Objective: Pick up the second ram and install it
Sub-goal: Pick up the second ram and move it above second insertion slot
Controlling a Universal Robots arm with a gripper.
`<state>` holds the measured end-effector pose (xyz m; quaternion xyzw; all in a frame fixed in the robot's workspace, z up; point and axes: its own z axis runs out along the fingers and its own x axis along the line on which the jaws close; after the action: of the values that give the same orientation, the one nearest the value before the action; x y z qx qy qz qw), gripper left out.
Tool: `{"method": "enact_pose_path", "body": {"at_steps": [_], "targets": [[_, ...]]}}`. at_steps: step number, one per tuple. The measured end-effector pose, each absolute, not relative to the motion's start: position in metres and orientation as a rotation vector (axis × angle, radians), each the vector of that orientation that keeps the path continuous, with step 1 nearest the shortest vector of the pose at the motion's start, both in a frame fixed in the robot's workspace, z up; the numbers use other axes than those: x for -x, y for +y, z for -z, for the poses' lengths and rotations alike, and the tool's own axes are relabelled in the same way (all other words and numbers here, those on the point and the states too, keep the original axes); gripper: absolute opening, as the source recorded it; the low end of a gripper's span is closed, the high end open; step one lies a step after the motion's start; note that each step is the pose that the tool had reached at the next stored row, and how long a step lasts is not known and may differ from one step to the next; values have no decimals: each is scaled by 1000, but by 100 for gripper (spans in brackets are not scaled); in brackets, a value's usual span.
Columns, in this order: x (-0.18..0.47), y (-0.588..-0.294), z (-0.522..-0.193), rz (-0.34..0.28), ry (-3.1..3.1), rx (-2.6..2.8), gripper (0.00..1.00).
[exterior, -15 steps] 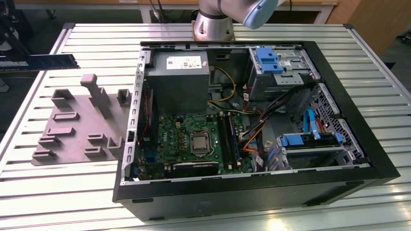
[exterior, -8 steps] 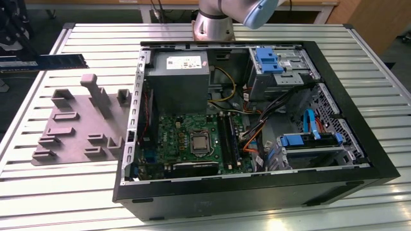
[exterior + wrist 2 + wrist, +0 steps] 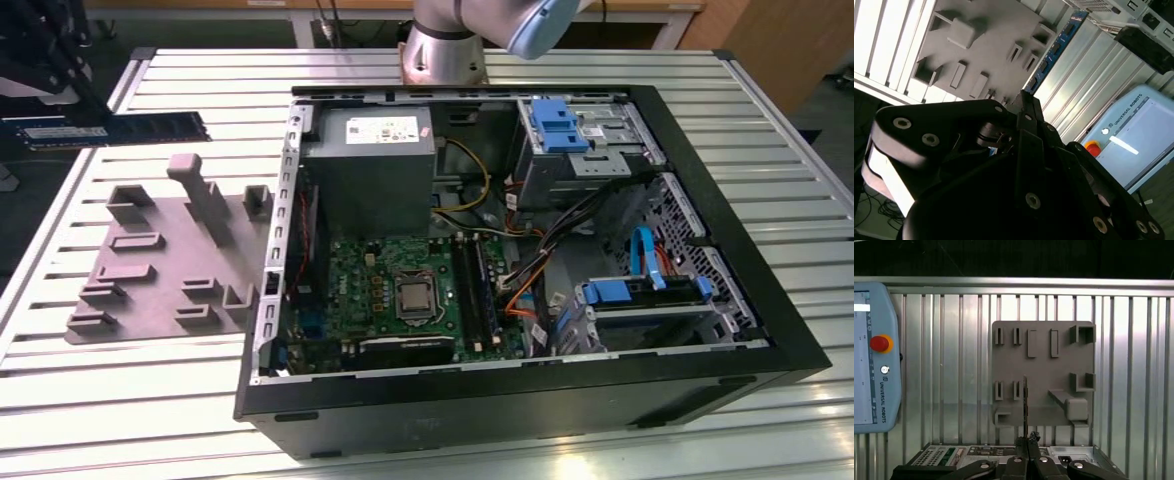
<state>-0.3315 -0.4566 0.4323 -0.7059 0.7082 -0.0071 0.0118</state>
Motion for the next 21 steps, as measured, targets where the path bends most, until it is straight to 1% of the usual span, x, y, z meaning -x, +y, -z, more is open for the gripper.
{"method": "enact_pose_path", "body": {"at_steps": [21], "targets": [[285, -457, -432, 22, 2208, 2201, 11]]}}
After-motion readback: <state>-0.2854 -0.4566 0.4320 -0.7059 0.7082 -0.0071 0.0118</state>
